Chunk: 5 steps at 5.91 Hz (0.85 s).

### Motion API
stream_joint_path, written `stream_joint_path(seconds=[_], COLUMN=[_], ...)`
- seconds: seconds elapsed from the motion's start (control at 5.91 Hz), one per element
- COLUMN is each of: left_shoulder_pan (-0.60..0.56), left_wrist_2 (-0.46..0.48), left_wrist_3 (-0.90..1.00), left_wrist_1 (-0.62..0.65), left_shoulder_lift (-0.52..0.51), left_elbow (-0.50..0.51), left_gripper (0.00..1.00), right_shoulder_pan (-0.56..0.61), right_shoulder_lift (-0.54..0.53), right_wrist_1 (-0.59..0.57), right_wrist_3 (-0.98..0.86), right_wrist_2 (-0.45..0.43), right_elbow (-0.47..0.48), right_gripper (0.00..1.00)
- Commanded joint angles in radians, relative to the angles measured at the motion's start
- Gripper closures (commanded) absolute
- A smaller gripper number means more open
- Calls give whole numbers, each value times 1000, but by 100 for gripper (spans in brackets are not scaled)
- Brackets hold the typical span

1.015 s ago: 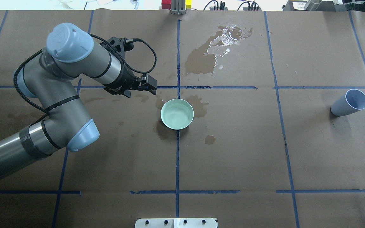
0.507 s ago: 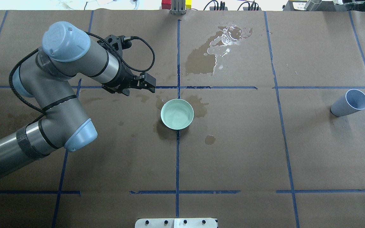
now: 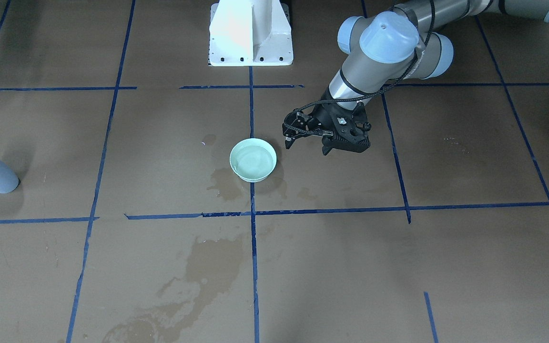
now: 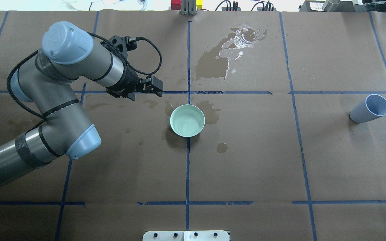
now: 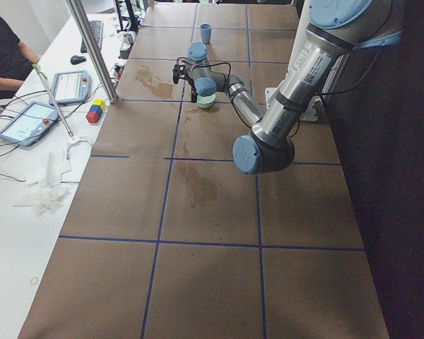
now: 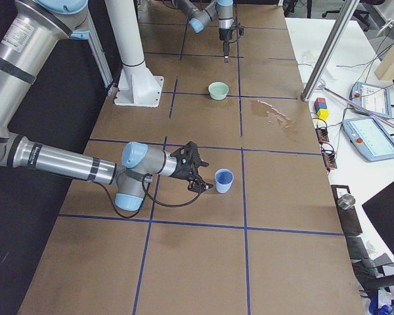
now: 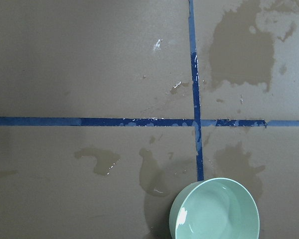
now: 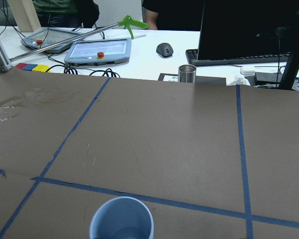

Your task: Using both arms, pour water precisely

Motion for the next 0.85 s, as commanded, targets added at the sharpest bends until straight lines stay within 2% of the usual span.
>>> stream_joint_path(seconds=[0.0,0.34,0.51,0.68], left_shoulder_pan=[-5,-12,-15,-24], left_wrist_2=[0,0,0,0], left_wrist_3=[1,1,1,1], left_wrist_1=[0,0,0,0], left_shoulder_lift=[9,12,12,12], left_elbow=[0,0,0,0], left_gripper=[1,0,0,0], right_shoulder_pan=[-232,-341,-584,-755], right_shoulder_lift=[29,32,44,44], right_wrist_1=[14,20,19,22], right_wrist_3=[65,117,178,223], right_wrist_2=[-286,-412,-749,-995], right_elbow=[-15,-35,-69,-87], right_gripper=[6,6,4,3])
